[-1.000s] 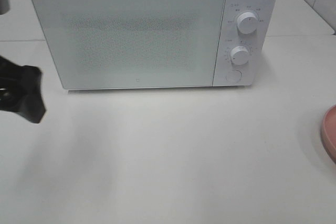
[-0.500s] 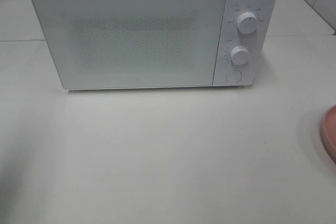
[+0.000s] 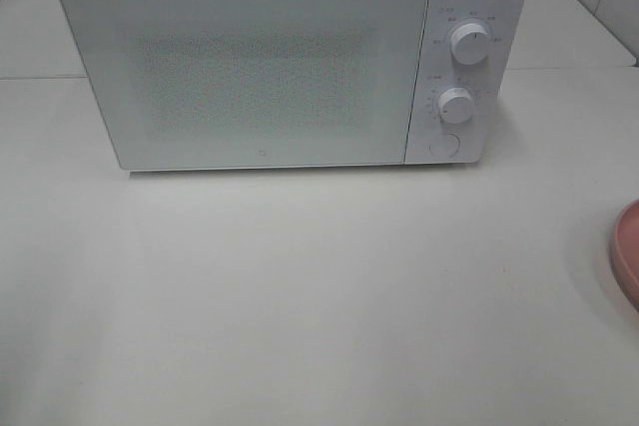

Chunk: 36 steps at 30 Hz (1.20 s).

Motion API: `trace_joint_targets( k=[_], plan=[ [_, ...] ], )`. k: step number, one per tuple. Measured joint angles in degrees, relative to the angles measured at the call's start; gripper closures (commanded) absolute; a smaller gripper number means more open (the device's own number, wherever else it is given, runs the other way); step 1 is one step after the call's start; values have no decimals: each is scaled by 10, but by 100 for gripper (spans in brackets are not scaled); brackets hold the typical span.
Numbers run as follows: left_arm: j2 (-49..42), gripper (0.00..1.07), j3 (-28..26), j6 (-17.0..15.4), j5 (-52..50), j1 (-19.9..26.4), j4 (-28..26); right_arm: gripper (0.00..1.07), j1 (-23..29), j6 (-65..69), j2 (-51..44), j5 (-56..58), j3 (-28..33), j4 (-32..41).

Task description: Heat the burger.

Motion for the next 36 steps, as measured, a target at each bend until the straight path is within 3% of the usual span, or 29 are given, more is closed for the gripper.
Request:
trace_joint_targets(
  k=[6,17,36],
  plan=[
    [-114,6,1,1,-3,0,2,10,0,0,0,0,0,0],
    [-240,6,1,-3,-3,0,22,10,0,0,0,0,0,0],
    [-249,6,2,-3,-3,0,25,10,0,0,0,0,0,0]
  ],
)
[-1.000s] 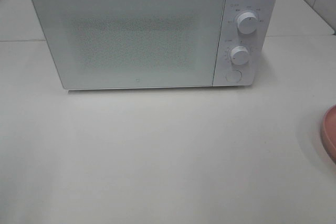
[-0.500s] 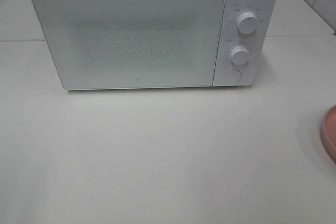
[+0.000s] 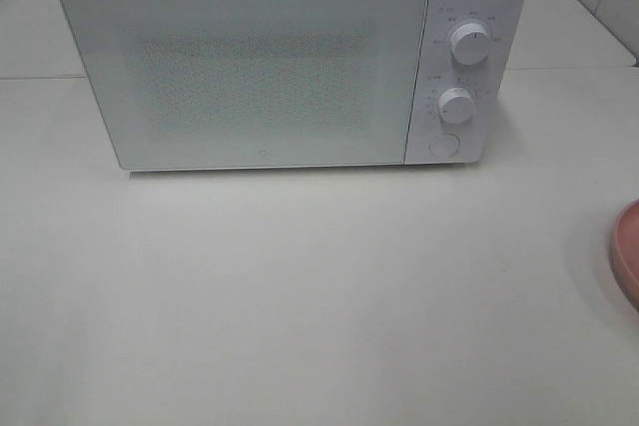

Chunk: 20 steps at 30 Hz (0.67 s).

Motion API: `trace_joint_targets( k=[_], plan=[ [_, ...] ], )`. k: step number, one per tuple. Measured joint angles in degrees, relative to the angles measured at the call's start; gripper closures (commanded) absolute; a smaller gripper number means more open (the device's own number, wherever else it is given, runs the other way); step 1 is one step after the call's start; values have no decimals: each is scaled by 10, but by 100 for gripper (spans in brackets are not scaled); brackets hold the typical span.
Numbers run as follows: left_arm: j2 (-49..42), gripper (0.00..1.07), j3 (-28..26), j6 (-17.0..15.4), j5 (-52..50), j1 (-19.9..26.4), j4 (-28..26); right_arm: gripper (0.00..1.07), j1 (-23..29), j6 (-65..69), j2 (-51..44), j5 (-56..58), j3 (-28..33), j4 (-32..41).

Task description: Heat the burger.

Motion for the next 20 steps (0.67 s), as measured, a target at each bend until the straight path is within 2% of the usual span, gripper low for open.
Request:
trace_joint_targets(
  k=[20],
  plan=[
    [0,6,0,0,0,0,0,10,0,0,0,0,0,0]
  ],
)
